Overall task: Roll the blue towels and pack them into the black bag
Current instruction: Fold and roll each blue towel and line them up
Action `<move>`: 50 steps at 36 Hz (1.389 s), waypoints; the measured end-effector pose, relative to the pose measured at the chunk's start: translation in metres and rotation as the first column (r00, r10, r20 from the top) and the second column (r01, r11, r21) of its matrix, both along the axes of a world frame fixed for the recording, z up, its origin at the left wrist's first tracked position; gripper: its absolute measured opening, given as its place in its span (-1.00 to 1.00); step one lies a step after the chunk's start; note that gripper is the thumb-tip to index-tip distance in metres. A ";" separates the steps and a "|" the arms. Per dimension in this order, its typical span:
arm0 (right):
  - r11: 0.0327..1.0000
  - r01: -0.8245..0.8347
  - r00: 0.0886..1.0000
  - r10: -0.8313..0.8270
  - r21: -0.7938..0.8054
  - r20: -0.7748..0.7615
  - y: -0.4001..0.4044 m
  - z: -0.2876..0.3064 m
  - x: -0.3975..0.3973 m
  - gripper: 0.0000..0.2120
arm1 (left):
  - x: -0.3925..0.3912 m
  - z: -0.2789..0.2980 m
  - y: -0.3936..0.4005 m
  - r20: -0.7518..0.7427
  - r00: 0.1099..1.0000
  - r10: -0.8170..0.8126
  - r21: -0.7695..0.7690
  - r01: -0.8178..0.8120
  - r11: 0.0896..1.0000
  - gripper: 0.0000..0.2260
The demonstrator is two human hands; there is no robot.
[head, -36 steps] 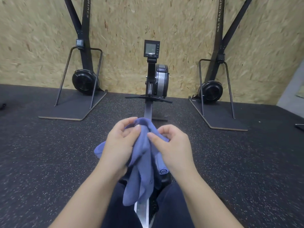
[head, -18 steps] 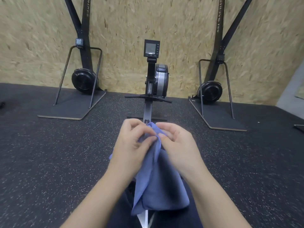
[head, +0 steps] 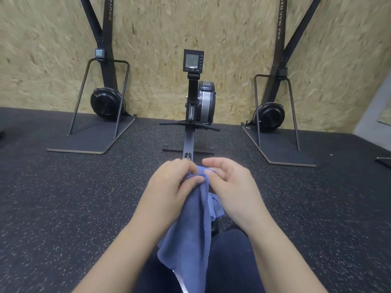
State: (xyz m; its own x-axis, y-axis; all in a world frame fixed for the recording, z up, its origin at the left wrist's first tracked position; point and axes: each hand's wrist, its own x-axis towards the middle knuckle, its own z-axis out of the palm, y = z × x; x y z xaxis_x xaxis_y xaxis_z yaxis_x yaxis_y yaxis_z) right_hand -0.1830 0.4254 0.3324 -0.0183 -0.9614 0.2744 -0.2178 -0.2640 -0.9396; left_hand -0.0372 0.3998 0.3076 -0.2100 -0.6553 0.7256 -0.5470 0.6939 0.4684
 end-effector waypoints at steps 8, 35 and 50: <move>1.000 -0.021 0.965 0.014 -0.021 -0.261 0.007 0.008 -0.005 -0.66 | 0.000 0.004 0.002 0.013 0.999 0.029 0.037 -0.030 0.999 -0.83; 0.981 -0.182 0.982 0.178 -0.062 -0.065 -0.008 0.009 -0.009 -0.74 | 0.001 0.016 -0.011 -0.184 0.979 -0.086 0.250 0.131 0.959 -0.80; 0.950 0.239 0.968 -0.219 -0.201 0.119 -0.049 0.017 -0.050 -0.80 | 0.040 0.019 -0.042 0.333 0.943 0.009 0.170 -0.070 0.983 -0.82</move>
